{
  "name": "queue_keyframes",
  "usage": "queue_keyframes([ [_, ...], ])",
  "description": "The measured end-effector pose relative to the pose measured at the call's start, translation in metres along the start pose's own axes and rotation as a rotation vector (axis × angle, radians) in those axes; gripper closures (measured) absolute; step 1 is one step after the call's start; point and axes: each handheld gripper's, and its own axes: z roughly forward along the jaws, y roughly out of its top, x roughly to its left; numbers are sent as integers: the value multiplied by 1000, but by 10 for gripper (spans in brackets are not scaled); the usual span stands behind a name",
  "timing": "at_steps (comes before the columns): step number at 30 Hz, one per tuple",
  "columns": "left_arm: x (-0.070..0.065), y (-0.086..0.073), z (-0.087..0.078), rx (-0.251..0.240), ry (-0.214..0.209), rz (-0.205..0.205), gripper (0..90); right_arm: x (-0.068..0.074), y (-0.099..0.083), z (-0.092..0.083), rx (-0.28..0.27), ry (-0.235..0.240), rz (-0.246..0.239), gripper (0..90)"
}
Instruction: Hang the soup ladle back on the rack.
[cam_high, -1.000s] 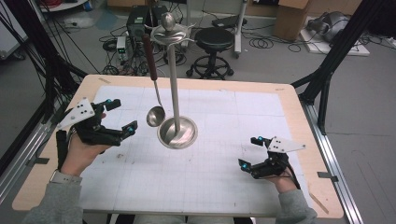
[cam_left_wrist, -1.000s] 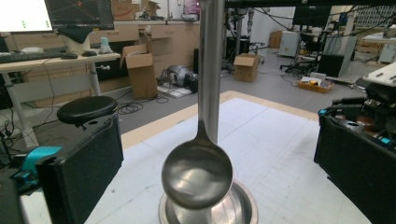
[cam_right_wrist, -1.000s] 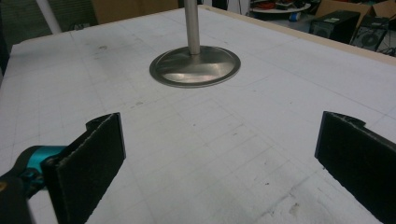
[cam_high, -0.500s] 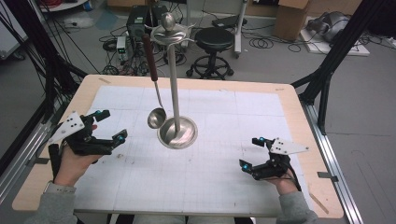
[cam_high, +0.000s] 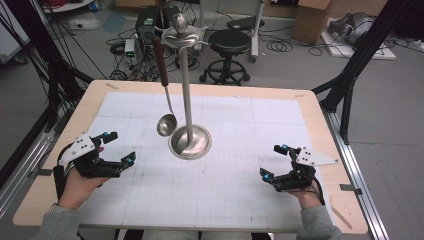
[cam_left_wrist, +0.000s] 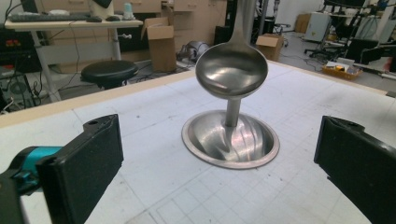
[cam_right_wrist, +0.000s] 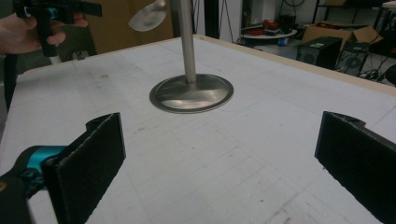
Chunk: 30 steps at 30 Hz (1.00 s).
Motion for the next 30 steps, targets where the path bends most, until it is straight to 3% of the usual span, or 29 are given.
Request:
queue_keyframes([
  [6, 1, -13, -10, -13, 29, -46, 17, -1, 1, -4, -24, -14, 15, 7],
  [15, 8, -20, -25, -26, 85, -62, 17, -4, 2, -8, -42, -44, 19, 7],
  [18, 9, -21, -28, -11, 106, -46, 17, -6, 2, -12, -54, -68, 23, 7],
  [21, 10, -20, -34, -28, 122, -49, 17, -9, 1, -17, -60, -100, 33, 7],
  [26, 12, -24, -39, -35, 150, -83, 17, -14, -1, -26, -84, -173, 56, 7],
  [30, 14, -27, -41, -11, 196, -98, 17, -17, -2, -30, -110, -218, 82, 7],
])
